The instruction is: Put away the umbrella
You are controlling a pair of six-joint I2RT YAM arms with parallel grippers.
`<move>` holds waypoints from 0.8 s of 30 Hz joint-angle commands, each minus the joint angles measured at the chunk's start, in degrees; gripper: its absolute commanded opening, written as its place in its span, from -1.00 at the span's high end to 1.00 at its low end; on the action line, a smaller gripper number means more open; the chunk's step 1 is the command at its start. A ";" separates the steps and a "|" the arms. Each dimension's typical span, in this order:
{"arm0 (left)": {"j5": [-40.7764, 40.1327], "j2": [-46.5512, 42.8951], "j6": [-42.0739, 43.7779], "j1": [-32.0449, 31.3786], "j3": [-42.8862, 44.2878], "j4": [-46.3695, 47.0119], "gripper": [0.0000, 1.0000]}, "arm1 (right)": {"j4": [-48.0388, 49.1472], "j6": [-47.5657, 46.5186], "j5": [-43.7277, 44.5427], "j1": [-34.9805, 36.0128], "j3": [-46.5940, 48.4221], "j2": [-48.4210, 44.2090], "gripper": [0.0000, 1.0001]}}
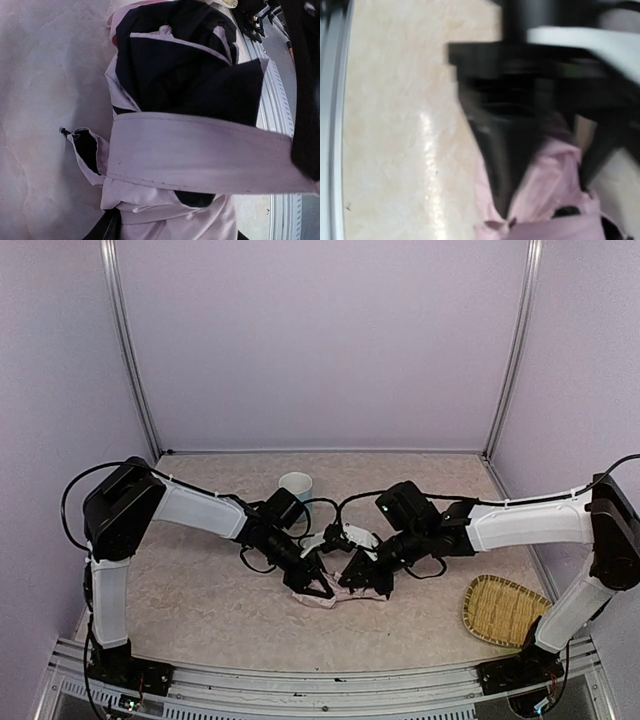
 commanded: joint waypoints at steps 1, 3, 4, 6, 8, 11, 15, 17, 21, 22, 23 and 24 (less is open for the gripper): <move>-9.62 5.99 -5.51 3.49 2.92 -4.80 1.00 | -4.18 -8.28 -3.65 9.09 3.97 -1.25 1.00; -10.18 7.04 -5.55 3.86 3.82 -5.51 1.00 | -8.12 -10.04 -2.07 10.43 5.11 0.30 1.00; -10.53 7.28 -5.43 4.18 3.86 -5.82 1.00 | -11.01 -10.75 -0.28 11.04 5.21 0.96 1.00; -11.03 7.44 -4.98 4.65 3.81 -6.74 1.00 | -13.99 -12.18 4.09 12.31 4.41 1.85 1.00; -11.16 7.53 -4.45 5.01 3.94 -7.67 1.00 | -16.01 -13.62 8.87 14.23 3.44 3.42 1.00; -11.12 7.74 -3.99 5.27 3.99 -8.19 1.00 | -18.51 -15.69 15.51 17.51 4.09 7.93 1.00; -10.21 8.60 -3.86 5.94 4.89 -9.06 1.00 | -21.19 -17.68 22.33 20.72 4.12 13.68 1.00; -9.79 8.74 -3.35 5.95 5.02 -9.41 1.00 | -20.58 -17.78 24.71 21.31 3.19 15.34 1.00; -9.49 9.05 -2.37 5.95 4.88 -10.30 1.00 | -19.72 -17.03 31.58 21.32 1.98 17.48 1.00; -9.57 9.22 -1.85 5.95 4.79 -10.68 1.00 | -19.56 -17.17 34.20 21.29 1.48 17.52 1.00; -9.73 9.30 -1.55 5.95 4.73 -11.08 1.00 | -19.37 -17.30 35.87 21.33 0.89 17.54 1.00; -9.86 9.42 -1.12 5.95 4.65 -11.48 1.00 | -19.00 -17.57 37.42 21.33 0.20 17.36 1.00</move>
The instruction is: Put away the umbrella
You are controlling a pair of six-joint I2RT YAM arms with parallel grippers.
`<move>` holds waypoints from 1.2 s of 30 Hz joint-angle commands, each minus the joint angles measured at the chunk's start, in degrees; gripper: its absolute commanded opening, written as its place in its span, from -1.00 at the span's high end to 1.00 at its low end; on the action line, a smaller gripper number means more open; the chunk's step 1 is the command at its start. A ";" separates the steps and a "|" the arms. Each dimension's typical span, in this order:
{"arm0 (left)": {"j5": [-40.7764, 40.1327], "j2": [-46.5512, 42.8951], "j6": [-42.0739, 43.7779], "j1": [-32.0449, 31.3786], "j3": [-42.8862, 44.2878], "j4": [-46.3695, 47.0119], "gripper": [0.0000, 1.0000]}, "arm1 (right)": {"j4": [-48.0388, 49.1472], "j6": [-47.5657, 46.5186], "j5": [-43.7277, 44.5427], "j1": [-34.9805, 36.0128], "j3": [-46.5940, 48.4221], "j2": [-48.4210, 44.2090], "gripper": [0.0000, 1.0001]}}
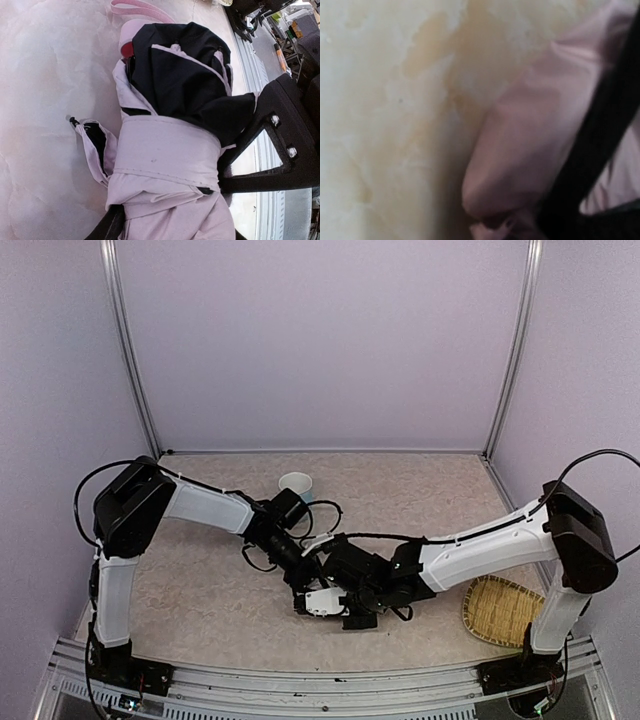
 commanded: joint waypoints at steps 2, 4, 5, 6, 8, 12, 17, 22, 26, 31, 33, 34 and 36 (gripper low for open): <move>-14.90 5.39 -0.76 4.90 -0.90 -3.94 1.00 | -8.24 -0.72 1.38 2.73 -6.85 5.30 0.84; -14.09 5.47 -0.04 4.71 -0.75 -4.85 1.00 | -7.02 -0.81 4.38 2.66 -7.43 6.16 0.75; -13.28 5.25 0.41 4.56 -0.66 -5.34 1.00 | -6.29 -0.91 6.23 2.50 -7.50 6.78 0.74; -12.24 4.87 0.76 4.25 -0.64 -5.63 1.00 | -5.31 -0.93 7.88 2.07 -7.46 7.28 0.73; -11.67 3.76 2.12 3.35 -0.90 -5.96 1.00 | -4.26 -0.37 9.09 0.31 -6.83 7.71 0.71; -12.24 4.44 3.05 2.69 0.15 -7.73 1.00 | -4.12 0.56 9.21 -1.57 -5.08 6.19 0.66; -12.00 3.21 -2.24 4.53 -2.03 -1.65 1.00 | -2.33 3.09 5.74 -1.85 -6.13 -0.92 0.64; -9.17 -5.09 -12.74 5.59 -9.16 14.94 1.00 | 3.78 11.83 -6.83 -6.88 -8.37 -12.71 0.60; -13.41 -15.67 -17.80 4.15 -13.19 25.57 1.00 | 13.28 19.76 -14.54 -12.89 -12.61 -21.83 0.43; -17.25 -26.99 -24.90 3.77 -18.06 37.67 1.00 | 27.45 27.76 -25.81 -19.43 -18.47 -30.07 0.13; -18.20 -31.42 -27.13 3.18 -21.57 43.65 1.00 | 32.80 31.01 -28.10 -20.64 -20.19 -31.89 -0.03; -18.93 -33.59 -27.72 2.73 -22.88 46.54 1.00 | 35.37 32.51 -29.14 -21.18 -20.74 -32.42 -0.10; -20.61 -37.05 -28.12 1.54 -24.78 50.25 1.00 | 39.81 35.04 -30.99 -22.03 -21.55 -32.44 -0.19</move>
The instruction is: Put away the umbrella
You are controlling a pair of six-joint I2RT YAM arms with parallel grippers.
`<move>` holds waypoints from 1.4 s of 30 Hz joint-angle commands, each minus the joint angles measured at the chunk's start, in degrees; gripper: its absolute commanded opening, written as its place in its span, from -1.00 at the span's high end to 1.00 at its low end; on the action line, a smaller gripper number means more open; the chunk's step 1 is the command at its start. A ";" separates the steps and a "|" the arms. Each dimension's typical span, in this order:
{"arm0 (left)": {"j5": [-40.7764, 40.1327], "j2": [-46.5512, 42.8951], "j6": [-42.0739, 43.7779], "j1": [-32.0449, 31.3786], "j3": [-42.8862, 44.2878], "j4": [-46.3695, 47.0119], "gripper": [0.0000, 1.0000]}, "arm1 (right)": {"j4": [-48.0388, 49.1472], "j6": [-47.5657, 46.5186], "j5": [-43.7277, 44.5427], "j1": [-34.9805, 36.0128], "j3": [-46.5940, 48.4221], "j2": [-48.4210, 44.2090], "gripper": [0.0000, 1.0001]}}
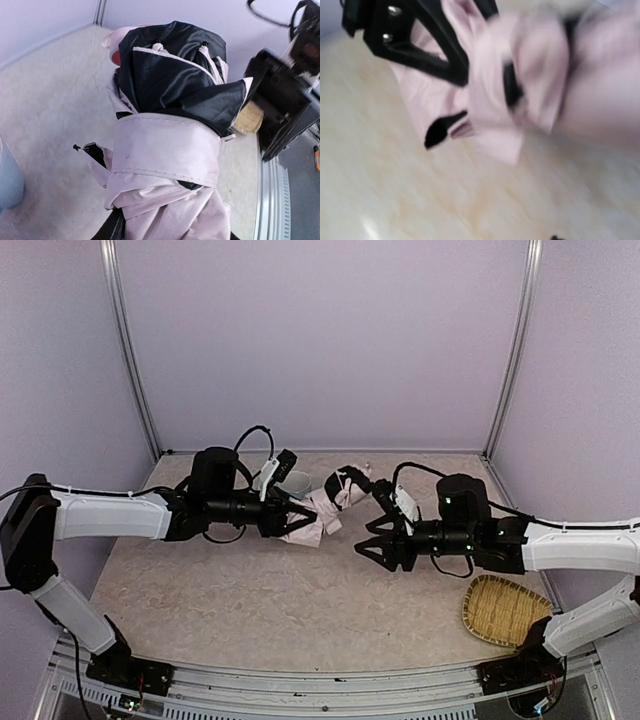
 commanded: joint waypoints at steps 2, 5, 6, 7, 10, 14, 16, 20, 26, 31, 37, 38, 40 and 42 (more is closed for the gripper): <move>-3.98 -8.54 -3.78 -3.29 -3.05 16.92 1.00 | 17.60 11.08 -10.33 -2.57 -2.31 -0.19 -0.23; -4.12 -9.91 -1.70 -5.64 -2.18 15.53 1.00 | 21.10 12.27 -13.48 -3.11 -0.85 1.88 -0.26; -4.27 -10.32 -0.92 -6.26 -2.04 15.02 1.00 | 21.58 12.23 -14.32 -3.13 -0.46 2.29 -0.26; -4.48 -10.66 -0.32 -6.69 -1.97 14.73 1.00 | 22.19 12.15 -15.28 -3.21 -0.20 2.47 -0.27; -3.99 -11.29 0.05 -7.07 -2.01 14.50 1.00 | 23.90 12.03 -16.34 -3.35 -0.51 2.19 -0.15; -2.74 -11.67 -0.13 -7.57 -1.88 15.40 1.00 | 25.48 12.58 -17.14 -3.48 -1.03 2.16 0.47; -1.93 -11.62 0.29 -8.06 -1.56 15.65 1.00 | 25.83 12.82 -17.52 -3.53 -0.96 2.53 0.71; 0.99 -11.36 -0.46 -8.73 -1.58 17.23 1.00 | 27.58 13.26 -17.52 -3.66 -0.89 2.68 1.00; 6.72 -11.15 -4.73 -9.01 -2.82 22.50 1.00 | 26.78 12.11 -11.35 -3.75 -0.79 1.70 1.00; 11.65 -9.34 -8.28 -9.83 -2.11 23.86 1.00 | 31.88 10.09 -2.04 -3.74 -3.76 -2.33 1.00; 13.38 -6.22 -11.42 -11.69 -2.22 27.85 1.00 | 37.56 8.28 -2.70 -3.67 -5.83 -3.56 1.00; 13.40 -5.82 -11.76 -11.88 -2.19 28.33 1.00 | 37.78 8.26 -2.99 -3.66 -5.86 -3.21 1.00; 12.86 -5.04 -12.11 -12.17 -1.88 28.55 1.00 | 37.53 8.26 -3.24 -3.66 -6.01 -2.96 1.00; 11.61 -5.26 -11.70 -12.18 -1.79 27.59 1.00 | 36.97 8.21 -2.75 -3.66 -6.41 -3.14 0.83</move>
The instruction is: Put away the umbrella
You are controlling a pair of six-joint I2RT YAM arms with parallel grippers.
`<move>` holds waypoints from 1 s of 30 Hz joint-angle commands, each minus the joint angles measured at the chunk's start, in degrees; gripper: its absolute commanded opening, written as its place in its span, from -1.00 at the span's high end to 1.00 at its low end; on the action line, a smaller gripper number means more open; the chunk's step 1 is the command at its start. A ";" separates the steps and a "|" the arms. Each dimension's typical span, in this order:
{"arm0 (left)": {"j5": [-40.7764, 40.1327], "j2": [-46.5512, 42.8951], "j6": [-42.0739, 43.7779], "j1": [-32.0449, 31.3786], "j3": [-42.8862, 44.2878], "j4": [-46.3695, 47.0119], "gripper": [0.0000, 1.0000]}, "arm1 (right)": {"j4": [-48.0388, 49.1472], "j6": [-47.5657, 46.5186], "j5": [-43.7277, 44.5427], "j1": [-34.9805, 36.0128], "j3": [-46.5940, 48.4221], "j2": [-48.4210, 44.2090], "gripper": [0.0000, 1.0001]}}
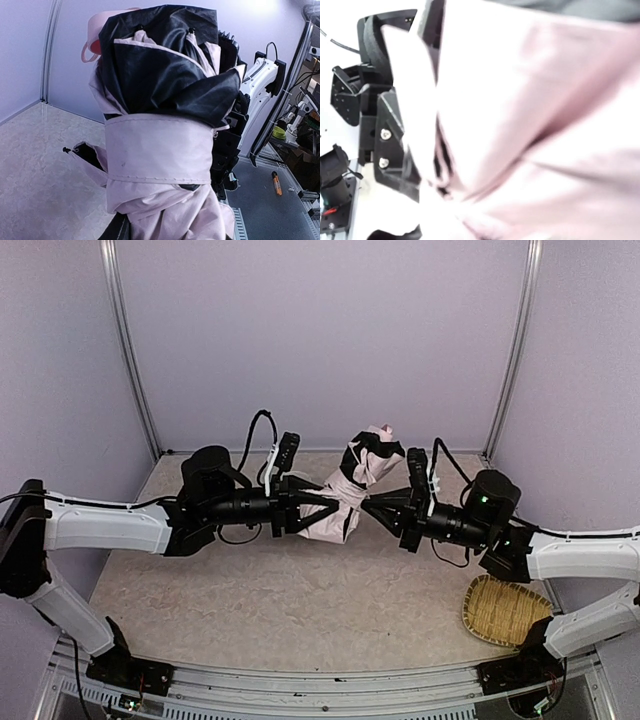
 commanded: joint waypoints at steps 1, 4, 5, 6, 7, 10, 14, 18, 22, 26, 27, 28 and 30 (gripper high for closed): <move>7.41 -0.10 0.45 -3.52 1.42 1.72 1.00 | 2.98 -0.88 7.93 -1.19 -0.34 -0.37 0.72; -1.38 -2.30 7.33 -3.35 2.66 -8.72 1.00 | -1.77 -2.21 13.81 -1.40 -1.07 -2.38 0.43; -5.36 -3.20 10.16 -3.21 3.31 -12.88 1.00 | -3.41 -2.91 14.86 -1.57 -1.49 -3.41 0.36; -9.57 -4.20 12.96 -3.08 3.92 -17.27 1.00 | -4.85 -3.58 15.31 -1.90 -2.19 -4.94 0.29; -13.67 -4.60 15.97 -3.00 4.37 -21.26 1.00 | -6.49 -4.28 15.40 -2.22 -2.69 -6.29 0.22; -24.82 -5.84 23.63 -2.59 4.98 -30.38 1.00 | -12.62 -5.54 15.93 -3.98 -4.18 -10.30 0.04; -33.40 -4.79 30.16 -2.74 4.10 -35.28 1.00 | -20.62 -4.52 18.29 -8.38 -6.14 -15.10 -0.04; -38.61 -0.26 38.17 -5.55 1.49 -34.00 1.00 | -23.69 -4.26 17.64 -11.07 -6.81 -17.68 -0.08; -41.38 7.58 43.24 -8.13 2.30 -33.82 0.73 | -25.66 -5.88 14.73 -11.12 -5.03 -16.79 -0.09; -43.20 11.95 46.28 -9.94 2.78 -33.31 0.33 | -28.76 -7.38 12.17 -11.12 -2.22 -14.38 -0.15; -43.19 11.73 46.65 -10.30 2.10 -32.34 0.23 | -29.03 -7.64 10.91 -11.12 -1.85 -13.72 -0.17; -43.47 11.00 46.95 -10.68 1.17 -30.73 0.05 | -29.26 -7.94 9.65 -11.12 -1.53 -13.19 -0.20; -43.53 8.17 47.62 -11.51 -1.19 -27.35 -0.96 | -29.61 -8.32 6.66 -11.10 -0.72 -11.18 -0.25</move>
